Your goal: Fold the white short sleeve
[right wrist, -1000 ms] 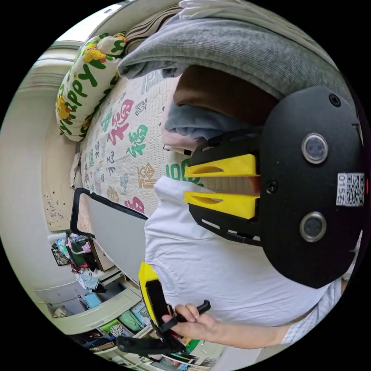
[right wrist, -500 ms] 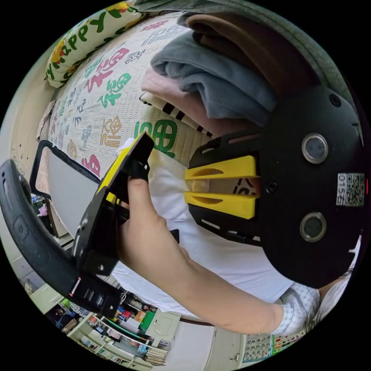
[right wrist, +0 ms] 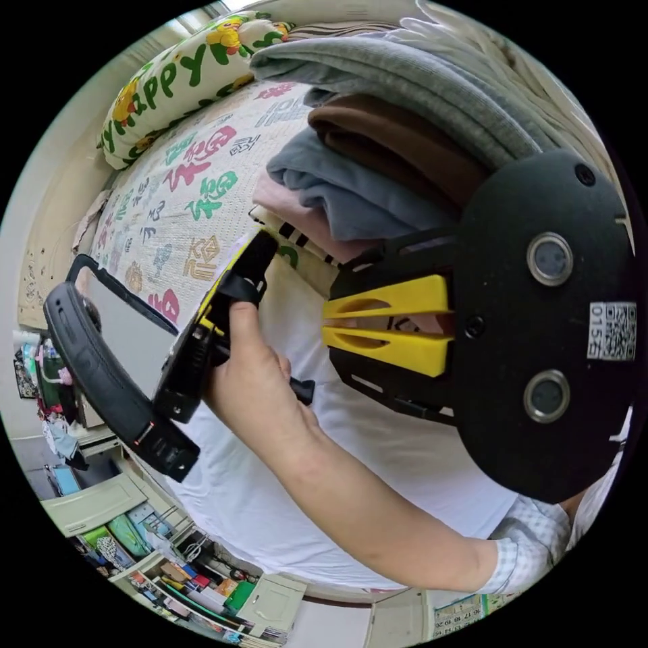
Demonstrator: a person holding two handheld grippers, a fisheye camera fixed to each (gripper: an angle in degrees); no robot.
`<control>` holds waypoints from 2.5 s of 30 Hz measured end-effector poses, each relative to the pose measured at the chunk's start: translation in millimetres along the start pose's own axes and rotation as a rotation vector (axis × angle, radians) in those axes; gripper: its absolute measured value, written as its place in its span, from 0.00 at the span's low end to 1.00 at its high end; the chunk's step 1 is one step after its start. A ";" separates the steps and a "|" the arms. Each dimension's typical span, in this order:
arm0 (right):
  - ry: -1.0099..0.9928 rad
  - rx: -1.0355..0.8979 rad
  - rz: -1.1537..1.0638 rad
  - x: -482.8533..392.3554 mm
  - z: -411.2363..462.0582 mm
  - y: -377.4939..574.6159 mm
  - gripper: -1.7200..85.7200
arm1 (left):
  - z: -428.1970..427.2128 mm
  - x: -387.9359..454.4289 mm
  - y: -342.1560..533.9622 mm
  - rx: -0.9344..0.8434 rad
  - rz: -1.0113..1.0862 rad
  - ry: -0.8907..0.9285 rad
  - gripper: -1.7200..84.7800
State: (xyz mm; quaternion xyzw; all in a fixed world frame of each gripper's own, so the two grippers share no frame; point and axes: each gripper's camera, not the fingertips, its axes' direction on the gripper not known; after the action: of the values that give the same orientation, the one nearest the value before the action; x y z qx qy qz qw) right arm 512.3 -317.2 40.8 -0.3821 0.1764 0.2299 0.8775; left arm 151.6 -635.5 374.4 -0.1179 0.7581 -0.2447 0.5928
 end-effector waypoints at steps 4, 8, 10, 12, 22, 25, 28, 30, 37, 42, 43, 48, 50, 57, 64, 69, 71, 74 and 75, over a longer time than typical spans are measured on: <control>0.051 -0.004 0.001 -14.1 11.0 16.5 0.10 | -41.7 13.7 9.2 0.125 0.023 -0.113 0.14; 0.065 0.099 0.025 -24.0 -0.9 41.8 0.11 | -114.1 24.7 38.4 0.304 0.033 -0.145 0.16; 0.049 0.188 -0.012 -39.0 -13.7 63.0 0.10 | -168.0 37.4 82.1 0.384 0.080 -0.125 0.15; 0.029 0.255 -0.061 -53.6 -24.4 80.8 0.10 | -204.2 51.4 132.4 0.390 0.142 -0.122 0.14; 0.297 0.526 -0.186 -155.2 -62.8 203.6 0.02 | -348.2 111.2 539.3 0.329 0.026 -0.170 0.12; 0.158 0.530 -0.312 -186.5 -46.9 257.7 0.01 | -364.9 125.3 615.6 0.356 -0.023 -0.147 0.13; 0.025 0.481 -0.394 -210.8 -20.5 326.1 0.01 | -358.5 146.4 655.9 0.296 0.014 -0.220 0.15; -0.025 0.459 -0.405 -221.9 -5.7 368.7 0.01 | -347.6 155.0 668.0 0.243 0.044 -0.239 0.16; -0.171 0.557 -0.257 -233.6 34.9 502.1 0.02 | -315.2 193.7 690.8 0.054 0.171 -0.318 0.15; -0.292 0.545 -0.406 -260.7 53.4 521.5 0.10 | -306.1 219.7 692.5 0.033 0.231 -0.367 0.14; -0.248 0.515 -0.457 -274.9 60.2 520.9 0.13 | -303.4 224.7 692.5 0.022 0.237 -0.418 0.14; 0.026 0.383 -0.548 -316.1 91.9 521.5 0.12 | -291.1 230.1 691.9 -0.060 0.237 -0.541 0.12; 0.043 0.401 -0.547 -315.1 93.7 528.3 0.09 | -297.1 232.8 693.0 -0.053 0.234 -0.553 0.09; -0.133 0.428 -0.492 -280.4 97.3 548.6 0.02 | -328.4 234.1 701.5 -0.024 0.218 -0.449 0.03; -0.172 0.377 -0.523 -266.1 104.1 558.6 0.06 | -348.7 226.0 700.8 -0.051 0.209 -0.381 0.06; -0.256 0.618 -0.236 -196.7 84.0 587.5 0.10 | -411.4 202.5 719.9 0.185 0.113 -0.252 0.10; -0.262 0.672 -0.059 -165.8 87.3 593.5 0.10 | -432.8 185.5 727.4 0.273 0.030 -0.222 0.10; -0.244 0.546 0.106 -138.2 110.8 583.9 0.09 | -432.0 152.9 724.4 0.208 -0.100 -0.214 0.11; -0.235 0.465 0.099 -136.6 120.5 575.7 0.10 | -424.1 142.1 718.5 0.147 -0.123 -0.175 0.12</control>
State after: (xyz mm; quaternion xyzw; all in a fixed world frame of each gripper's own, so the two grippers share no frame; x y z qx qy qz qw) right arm 105.0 83.5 -154.4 -0.1319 0.1396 0.2686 0.9439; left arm -212.3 8.5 -37.0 -0.1415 0.6749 -0.3244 0.6475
